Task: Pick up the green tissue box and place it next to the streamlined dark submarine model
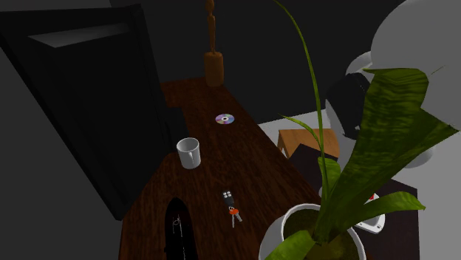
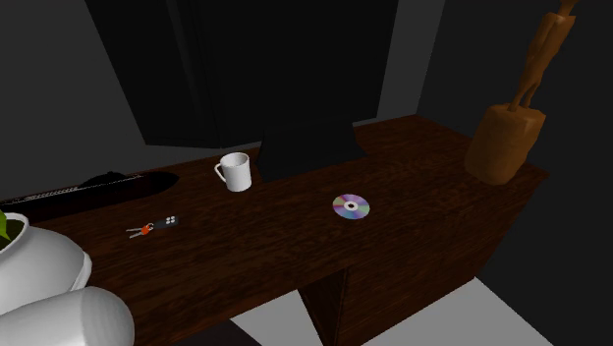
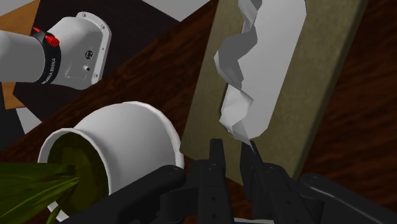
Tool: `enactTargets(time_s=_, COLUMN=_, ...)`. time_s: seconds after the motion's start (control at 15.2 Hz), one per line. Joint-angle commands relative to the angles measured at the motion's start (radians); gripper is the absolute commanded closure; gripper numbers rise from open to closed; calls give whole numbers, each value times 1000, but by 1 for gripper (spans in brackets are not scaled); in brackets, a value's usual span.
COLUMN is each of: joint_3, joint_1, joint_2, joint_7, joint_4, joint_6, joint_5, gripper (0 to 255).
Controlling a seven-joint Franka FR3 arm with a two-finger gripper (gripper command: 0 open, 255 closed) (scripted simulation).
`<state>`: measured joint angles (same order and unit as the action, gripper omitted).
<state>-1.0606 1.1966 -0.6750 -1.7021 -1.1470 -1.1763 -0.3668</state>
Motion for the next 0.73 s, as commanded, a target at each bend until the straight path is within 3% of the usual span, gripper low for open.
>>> enactTargets(time_s=0.0, joint_3=-2, joint_1=-15, joint_2=1, joint_7=-1, joint_4=-39, joint_6=-32, joint_5=1, gripper=255)
enactTargets(time_s=0.66, joint_3=-3, joint_1=-71, joint_2=-4, joint_7=-3, joint_4=-194, joint_6=-168, joint_5=-6, gripper=255)
